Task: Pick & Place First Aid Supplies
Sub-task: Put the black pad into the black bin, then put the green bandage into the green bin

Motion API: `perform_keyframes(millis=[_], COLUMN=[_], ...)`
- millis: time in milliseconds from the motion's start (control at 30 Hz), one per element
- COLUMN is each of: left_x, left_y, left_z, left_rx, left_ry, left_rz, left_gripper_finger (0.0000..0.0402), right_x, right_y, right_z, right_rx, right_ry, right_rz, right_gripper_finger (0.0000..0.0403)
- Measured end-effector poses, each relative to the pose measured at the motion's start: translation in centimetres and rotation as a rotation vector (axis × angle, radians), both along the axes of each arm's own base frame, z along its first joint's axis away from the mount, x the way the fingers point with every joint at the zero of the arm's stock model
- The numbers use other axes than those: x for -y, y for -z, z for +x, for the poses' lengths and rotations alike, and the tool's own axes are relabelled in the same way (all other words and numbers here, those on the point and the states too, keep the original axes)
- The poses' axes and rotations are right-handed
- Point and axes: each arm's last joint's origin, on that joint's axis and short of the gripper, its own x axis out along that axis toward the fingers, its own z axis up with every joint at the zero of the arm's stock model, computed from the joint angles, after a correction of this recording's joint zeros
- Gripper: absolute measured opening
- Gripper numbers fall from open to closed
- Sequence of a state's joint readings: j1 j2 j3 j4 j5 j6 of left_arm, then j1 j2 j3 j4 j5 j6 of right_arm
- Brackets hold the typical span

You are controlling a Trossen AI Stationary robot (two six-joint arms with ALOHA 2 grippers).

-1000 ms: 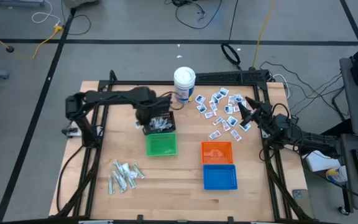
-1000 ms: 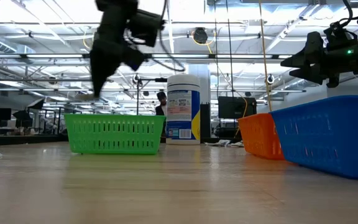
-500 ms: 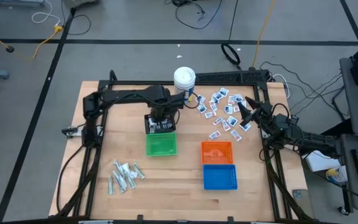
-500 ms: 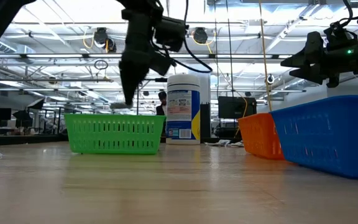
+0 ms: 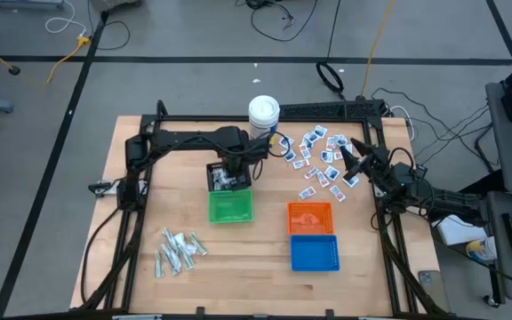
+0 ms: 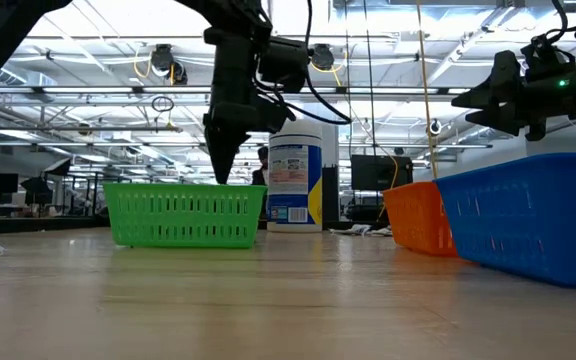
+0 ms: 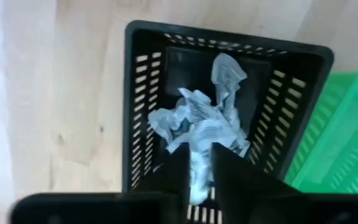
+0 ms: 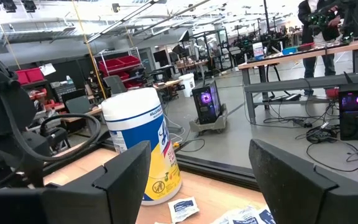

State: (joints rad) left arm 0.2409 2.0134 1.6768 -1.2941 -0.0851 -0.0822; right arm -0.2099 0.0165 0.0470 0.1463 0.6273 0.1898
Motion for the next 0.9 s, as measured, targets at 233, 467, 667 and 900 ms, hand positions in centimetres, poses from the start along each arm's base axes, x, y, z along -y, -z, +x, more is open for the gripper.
perform_keyframes(millis=[233, 467, 667, 900], left_x=[0.0, -0.4, -0.7, -0.4], left_y=[0.0, -0.1, -0.6, -2.3], left_z=[-0.2, -0.6, -1.1, -1.9], left_rx=[-0.011, -0.033, -0.025, 0.018], left_ry=[-0.058, -0.204, -0.267, -0.383], left_rz=[0.002, -0.040, -0.088, -0.085], left_gripper_finger=[0.0191, 0.0252, 0.0273, 0.0275], right_x=[0.0, 0.0, 0.0, 0.0], right_y=[0.0, 0.0, 0.0, 0.0], right_z=[0.0, 0.0, 0.0, 0.0], right_rx=[0.000, 0.000, 0.000, 0.000], right_ry=[0.000, 0.000, 0.000, 0.000], right_rz=[0.000, 0.000, 0.000, 0.000], right_gripper_finger=[0.0267, 0.0267, 0.0267, 0.0267])
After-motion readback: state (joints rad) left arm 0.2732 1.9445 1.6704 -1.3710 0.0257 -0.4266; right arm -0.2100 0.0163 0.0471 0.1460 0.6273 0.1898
